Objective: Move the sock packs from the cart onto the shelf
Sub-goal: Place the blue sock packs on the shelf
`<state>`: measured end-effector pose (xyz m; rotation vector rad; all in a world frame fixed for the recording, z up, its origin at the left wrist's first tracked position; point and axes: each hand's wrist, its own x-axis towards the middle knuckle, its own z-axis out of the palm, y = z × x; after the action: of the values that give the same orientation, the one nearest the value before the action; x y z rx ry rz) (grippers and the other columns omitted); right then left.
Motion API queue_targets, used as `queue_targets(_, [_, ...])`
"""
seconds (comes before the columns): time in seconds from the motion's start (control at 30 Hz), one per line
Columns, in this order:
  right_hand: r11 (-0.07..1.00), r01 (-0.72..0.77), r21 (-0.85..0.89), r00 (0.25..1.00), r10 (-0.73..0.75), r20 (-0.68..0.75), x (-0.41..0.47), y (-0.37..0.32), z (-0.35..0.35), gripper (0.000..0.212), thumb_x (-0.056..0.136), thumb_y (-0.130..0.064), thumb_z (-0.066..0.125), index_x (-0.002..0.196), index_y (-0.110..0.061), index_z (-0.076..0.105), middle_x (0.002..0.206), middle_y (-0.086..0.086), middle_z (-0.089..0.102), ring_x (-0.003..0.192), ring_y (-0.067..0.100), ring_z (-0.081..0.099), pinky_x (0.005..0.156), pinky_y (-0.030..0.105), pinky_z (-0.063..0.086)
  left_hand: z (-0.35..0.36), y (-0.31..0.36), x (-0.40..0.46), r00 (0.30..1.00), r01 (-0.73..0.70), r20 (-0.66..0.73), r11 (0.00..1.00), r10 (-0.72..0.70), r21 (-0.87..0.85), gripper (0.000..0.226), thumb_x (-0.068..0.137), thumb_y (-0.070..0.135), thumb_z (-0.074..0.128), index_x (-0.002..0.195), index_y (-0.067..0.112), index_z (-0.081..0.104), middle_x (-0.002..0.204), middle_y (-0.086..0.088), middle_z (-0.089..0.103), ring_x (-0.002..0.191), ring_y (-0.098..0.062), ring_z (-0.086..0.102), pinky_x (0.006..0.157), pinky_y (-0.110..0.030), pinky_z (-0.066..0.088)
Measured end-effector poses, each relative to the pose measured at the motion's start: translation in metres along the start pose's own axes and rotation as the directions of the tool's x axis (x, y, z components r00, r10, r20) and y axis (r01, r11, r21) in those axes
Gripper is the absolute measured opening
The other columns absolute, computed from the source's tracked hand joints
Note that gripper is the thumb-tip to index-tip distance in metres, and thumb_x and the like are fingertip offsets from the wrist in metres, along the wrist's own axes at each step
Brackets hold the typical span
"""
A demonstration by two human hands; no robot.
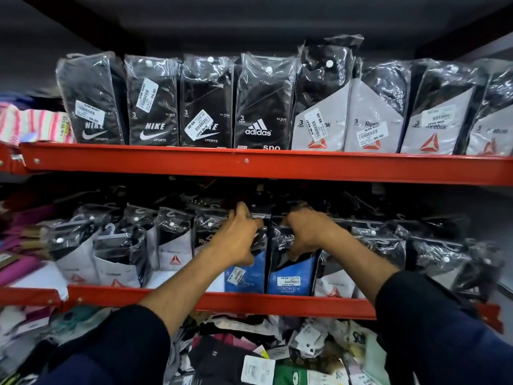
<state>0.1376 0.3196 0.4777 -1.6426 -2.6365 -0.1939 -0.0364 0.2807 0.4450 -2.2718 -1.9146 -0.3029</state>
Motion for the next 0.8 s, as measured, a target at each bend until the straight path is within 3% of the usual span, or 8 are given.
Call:
queue_targets(0.1, [0.998, 0.028, -0.053, 0.996, -0.032, -0.081, -0.003, 0.0, 0.004, 0.07, 0.059, -0.038, 0.09, 0.12, -0.019, 0.061, 0.114, 0.006, 0.066, 0.108, 0.032, 0.063, 0.083, 0.04, 0.05, 0.003, -0.001, 0.004, 0.999, -0.024, -0.028, 0.999, 0.024, -0.029, 0.082, 0.061, 0.013, 0.091, 0.133, 0.015, 0.053, 0.134, -0.015, 0.031, 0.113, -0.034, 0.051, 0.092, -0.038, 0.057])
queue_targets(0.23, [0.996, 0.039, -0.078, 0.987, -0.05, -0.155, -0.014, -0.002, 0.023, 0.078, 0.071, -0.028, 0.077, 0.142, -0.02, 0.045, 0.134, 0.009, 0.057, 0.121, 0.036, 0.053, 0.1, 0.05, 0.047, 0.009, -0.002, -0.001, 0.995, -0.069, -0.078, 0.997, 0.067, -0.022, 0.084, 0.062, 0.017, 0.088, 0.138, 0.02, 0.051, 0.143, -0.015, 0.027, 0.126, -0.038, 0.043, 0.101, -0.046, 0.052])
queue_targets(0.37, [0.998, 0.024, -0.058, 0.988, -0.033, -0.153, -0.024, -0.004, 0.042, 0.101, 0.079, -0.031, 0.07, 0.159, -0.016, 0.01, 0.164, 0.01, 0.024, 0.146, 0.039, 0.026, 0.117, 0.065, 0.022, 0.011, -0.001, -0.008, 0.994, -0.087, -0.066, 0.994, 0.091, 0.068, 0.101, 0.07, 0.029, 0.087, 0.155, 0.027, 0.031, 0.154, -0.014, 0.023, 0.14, -0.039, 0.033, 0.117, -0.059, 0.034])
queue_targets(0.5, [1.0, 0.004, 0.007, 0.971, -0.003, -0.238, -0.037, -0.013, 0.053, 0.109, 0.081, -0.034, 0.068, 0.159, -0.017, -0.007, 0.169, 0.011, -0.005, 0.154, 0.041, -0.006, 0.119, 0.07, 0.005, 0.01, -0.001, -0.027, 0.991, -0.081, -0.098, 0.986, 0.096, 0.142, 0.109, 0.079, 0.043, 0.079, 0.161, 0.029, 0.009, 0.168, -0.015, 0.006, 0.154, -0.04, 0.012, 0.122, -0.071, 0.013])
queue_targets(0.63, [0.997, -0.02, 0.072, 0.892, 0.051, -0.45, -0.065, -0.032, 0.069, 0.103, 0.081, -0.03, 0.063, 0.16, -0.017, -0.002, 0.169, 0.014, -0.008, 0.152, 0.042, -0.015, 0.119, 0.07, 0.0, 0.023, -0.001, -0.069, 0.968, -0.054, -0.238, 0.99, 0.084, 0.131, 0.105, 0.085, 0.049, 0.068, 0.162, 0.031, -0.001, 0.172, -0.012, -0.01, 0.156, -0.043, -0.012, 0.12, -0.075, 0.002])
queue_targets(0.8, [0.993, -0.038, 0.115, 0.802, 0.099, -0.589, -0.108, -0.071, 0.117, 0.1, 0.078, -0.03, 0.064, 0.16, -0.015, 0.009, 0.168, 0.02, -0.001, 0.152, 0.046, -0.01, 0.118, 0.072, 0.003, 0.074, -0.011, -0.148, 0.944, 0.008, -0.328, 0.993, 0.032, 0.12, 0.107, 0.082, 0.054, 0.068, 0.162, 0.03, 0.001, 0.171, -0.017, -0.005, 0.155, -0.048, -0.011, 0.116, -0.079, 0.005])
